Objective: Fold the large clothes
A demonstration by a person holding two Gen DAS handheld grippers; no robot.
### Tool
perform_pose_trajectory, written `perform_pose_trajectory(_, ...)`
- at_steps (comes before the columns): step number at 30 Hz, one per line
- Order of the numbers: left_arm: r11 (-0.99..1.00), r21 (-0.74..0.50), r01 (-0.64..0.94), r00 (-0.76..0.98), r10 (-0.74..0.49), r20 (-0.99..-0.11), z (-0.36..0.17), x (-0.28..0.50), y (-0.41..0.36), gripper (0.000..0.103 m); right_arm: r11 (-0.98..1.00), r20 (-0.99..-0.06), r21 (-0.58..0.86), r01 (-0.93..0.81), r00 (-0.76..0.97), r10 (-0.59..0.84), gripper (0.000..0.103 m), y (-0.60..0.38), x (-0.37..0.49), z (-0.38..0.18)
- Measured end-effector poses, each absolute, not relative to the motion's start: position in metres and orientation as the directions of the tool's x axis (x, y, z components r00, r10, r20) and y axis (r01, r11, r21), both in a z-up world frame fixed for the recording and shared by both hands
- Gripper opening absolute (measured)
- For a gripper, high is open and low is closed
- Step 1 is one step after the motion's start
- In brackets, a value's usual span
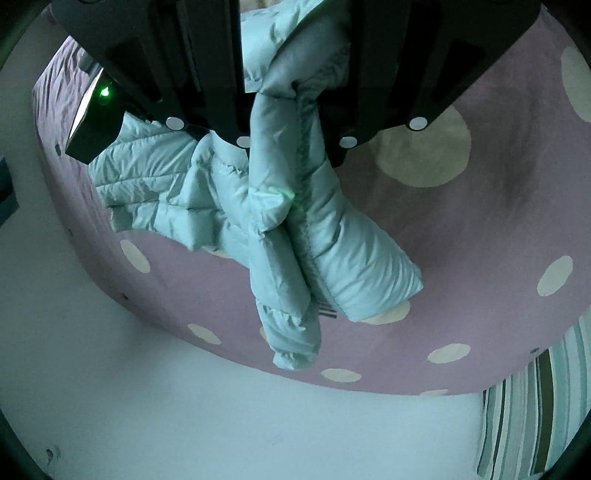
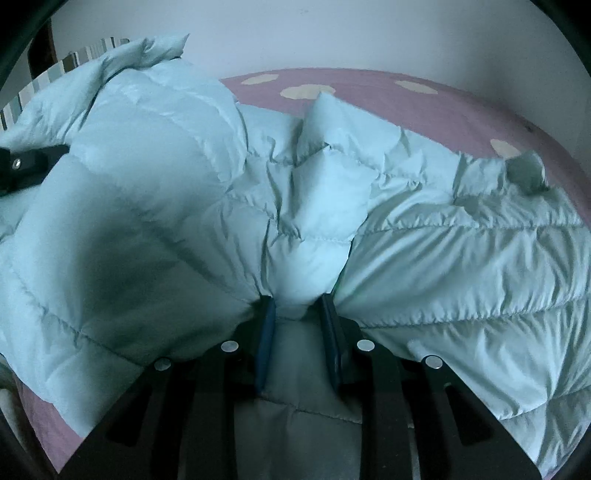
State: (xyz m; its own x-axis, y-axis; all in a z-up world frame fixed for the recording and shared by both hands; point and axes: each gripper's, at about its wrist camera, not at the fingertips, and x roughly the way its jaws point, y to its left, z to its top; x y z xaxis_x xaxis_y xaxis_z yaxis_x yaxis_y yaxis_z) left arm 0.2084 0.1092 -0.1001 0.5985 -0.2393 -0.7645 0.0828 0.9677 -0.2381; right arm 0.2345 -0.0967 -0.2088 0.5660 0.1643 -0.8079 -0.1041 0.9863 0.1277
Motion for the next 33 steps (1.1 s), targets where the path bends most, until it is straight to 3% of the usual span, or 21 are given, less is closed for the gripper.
perform_pose_trajectory(6,0.973,-0.202,0.115,0.63,-0.229,-0.743,-0.078,0.202,0.078,0.012,0.991,-0.778,0.113,-0.075,0.614,0.135,0.029,-0.128,0.218,-0.177)
perform_pose_trajectory(8,0.972,-0.194,0.133,0.634,-0.234,-0.737,-0.072,0.198,0.063,0.012,0.992,-0.765,0.117,-0.049,0.633,0.121,0.036,-0.149,0.21,-0.167)
perform_pose_trajectory(14,0.966,-0.158,0.206,0.622,-0.254,-0.741,-0.069,0.189,0.007,0.012,0.989,-0.747,0.138,0.055,0.661,0.068,0.037,-0.225,0.181,-0.149)
perform_pose_trajectory(23,0.945,-0.062,0.322,0.561,-0.244,-0.791,-0.113,0.178,-0.09,0.012,0.972,-0.76,0.105,0.21,0.648,-0.058,0.037,-0.318,0.148,-0.157)
perform_pose_trajectory(33,0.922,0.066,0.381,0.561,-0.174,-0.809,-0.164,0.155,-0.155,0.012,0.942,-0.799,0.128,0.312,0.595,-0.089,0.037,-0.387,0.131,-0.187)
